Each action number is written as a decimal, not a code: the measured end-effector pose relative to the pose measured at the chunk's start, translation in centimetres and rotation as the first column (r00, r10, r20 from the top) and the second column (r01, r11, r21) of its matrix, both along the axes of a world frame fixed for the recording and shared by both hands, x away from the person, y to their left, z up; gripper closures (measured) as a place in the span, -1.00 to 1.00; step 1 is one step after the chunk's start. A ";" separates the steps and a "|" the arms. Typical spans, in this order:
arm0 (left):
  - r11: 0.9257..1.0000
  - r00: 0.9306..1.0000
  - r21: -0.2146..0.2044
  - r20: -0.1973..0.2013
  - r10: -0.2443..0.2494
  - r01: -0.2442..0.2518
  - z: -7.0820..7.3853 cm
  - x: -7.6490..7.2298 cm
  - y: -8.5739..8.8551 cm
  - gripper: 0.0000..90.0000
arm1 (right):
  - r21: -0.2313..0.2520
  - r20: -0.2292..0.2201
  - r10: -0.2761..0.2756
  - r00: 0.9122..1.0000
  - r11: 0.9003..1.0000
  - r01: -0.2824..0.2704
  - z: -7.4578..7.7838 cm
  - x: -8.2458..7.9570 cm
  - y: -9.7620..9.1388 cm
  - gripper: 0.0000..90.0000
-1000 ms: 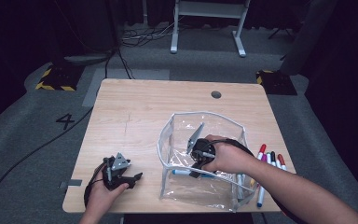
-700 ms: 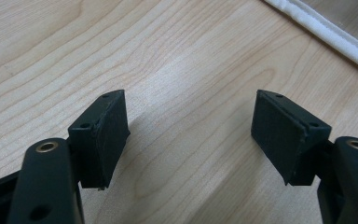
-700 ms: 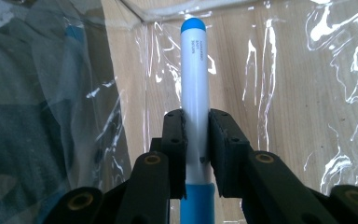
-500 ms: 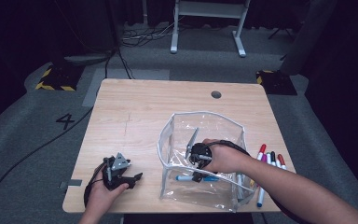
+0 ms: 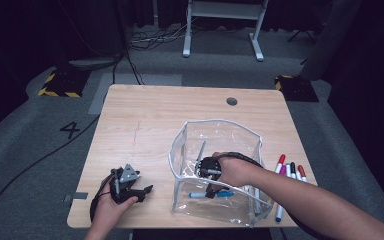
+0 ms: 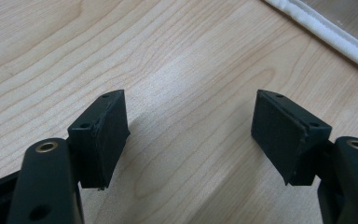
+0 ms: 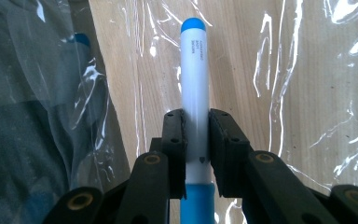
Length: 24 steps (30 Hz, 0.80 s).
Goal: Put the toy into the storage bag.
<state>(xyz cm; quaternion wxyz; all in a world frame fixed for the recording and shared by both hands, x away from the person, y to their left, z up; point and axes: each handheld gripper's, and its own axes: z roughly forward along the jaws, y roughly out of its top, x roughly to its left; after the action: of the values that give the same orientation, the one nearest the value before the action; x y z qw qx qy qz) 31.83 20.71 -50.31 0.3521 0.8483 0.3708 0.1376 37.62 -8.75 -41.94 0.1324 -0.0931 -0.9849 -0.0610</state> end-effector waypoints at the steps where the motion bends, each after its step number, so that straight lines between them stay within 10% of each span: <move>1: 1.000 1.000 -0.001 -0.001 0.000 0.000 0.0 0.0 0.0 -0.39 | 0.000 0.000 0.000 1.000 1.000 0.000 0.0 0.0 0.0 0.71; 13: 1.000 1.000 0.000 0.001 -0.001 0.001 0.0 0.0 0.0 -0.39 | -0.039 -0.024 0.034 0.999 0.999 -0.035 -1.0 -0.3 0.9 0.71; 24: 1.000 1.000 0.000 0.000 -0.001 0.001 0.0 0.0 0.0 -0.39 | 0.044 0.020 -0.027 0.999 0.999 0.026 0.3 0.2 0.1 0.40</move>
<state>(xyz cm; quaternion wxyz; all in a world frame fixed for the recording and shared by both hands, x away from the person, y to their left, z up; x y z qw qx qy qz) 31.83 20.71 -50.31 0.3520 0.8484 0.3706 0.1376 37.78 -8.66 -41.66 0.1233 -0.1026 -0.9834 -0.0853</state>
